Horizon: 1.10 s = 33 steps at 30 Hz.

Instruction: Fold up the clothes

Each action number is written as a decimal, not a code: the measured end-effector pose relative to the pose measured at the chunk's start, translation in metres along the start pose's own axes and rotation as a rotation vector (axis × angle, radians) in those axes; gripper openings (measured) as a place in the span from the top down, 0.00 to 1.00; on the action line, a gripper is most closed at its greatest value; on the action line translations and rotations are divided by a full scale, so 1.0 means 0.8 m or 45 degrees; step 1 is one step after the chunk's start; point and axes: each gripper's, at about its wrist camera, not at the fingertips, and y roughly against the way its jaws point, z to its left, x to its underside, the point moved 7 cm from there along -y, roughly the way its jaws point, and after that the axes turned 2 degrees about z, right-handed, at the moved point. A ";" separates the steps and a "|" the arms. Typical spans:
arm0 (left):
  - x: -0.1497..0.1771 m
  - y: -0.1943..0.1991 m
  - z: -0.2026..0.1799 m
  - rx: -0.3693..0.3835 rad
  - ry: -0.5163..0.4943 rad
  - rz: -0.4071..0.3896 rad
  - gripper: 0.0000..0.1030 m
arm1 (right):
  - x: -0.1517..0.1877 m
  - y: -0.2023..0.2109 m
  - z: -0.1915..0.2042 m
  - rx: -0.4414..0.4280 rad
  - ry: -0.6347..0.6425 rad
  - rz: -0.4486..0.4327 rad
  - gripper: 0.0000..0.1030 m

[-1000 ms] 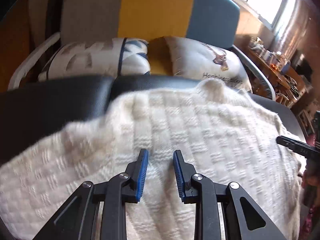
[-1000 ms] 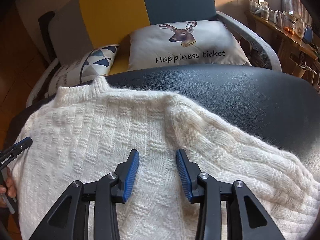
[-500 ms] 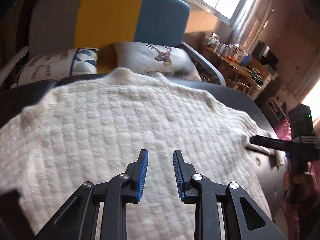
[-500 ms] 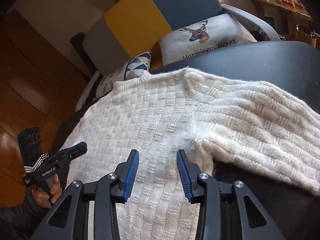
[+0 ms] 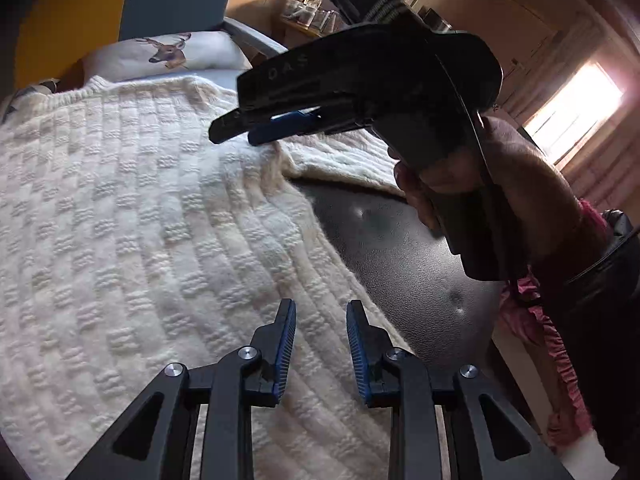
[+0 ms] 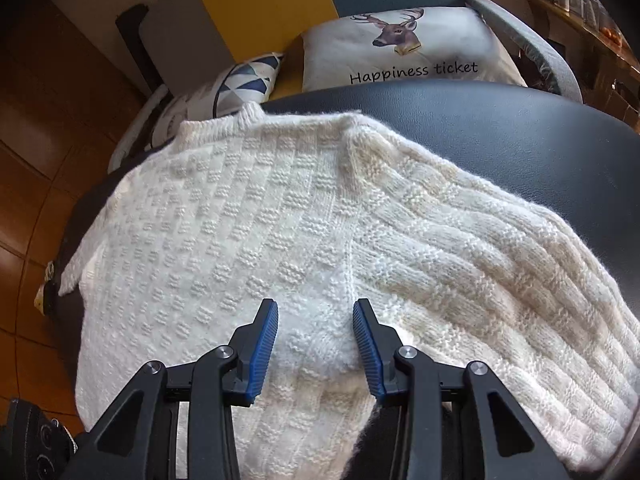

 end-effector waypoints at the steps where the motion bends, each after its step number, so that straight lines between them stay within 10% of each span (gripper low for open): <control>1: 0.004 -0.009 -0.003 0.013 0.008 0.030 0.73 | 0.002 -0.006 -0.004 0.027 0.010 0.028 0.62; 10: 0.026 -0.013 -0.017 0.124 0.030 0.017 0.73 | 0.012 -0.011 -0.031 0.037 -0.029 -0.025 0.70; 16: 0.018 0.061 0.022 0.028 0.141 -0.133 0.73 | 0.021 0.036 -0.001 0.079 -0.018 -0.186 0.63; 26: 0.130 0.301 0.296 -0.482 0.761 -0.482 0.70 | 0.097 0.020 0.166 -0.195 0.171 -0.128 0.62; 33: 0.150 0.317 0.365 -0.489 0.758 -0.451 0.66 | 0.155 -0.017 0.204 -0.147 0.186 -0.045 0.62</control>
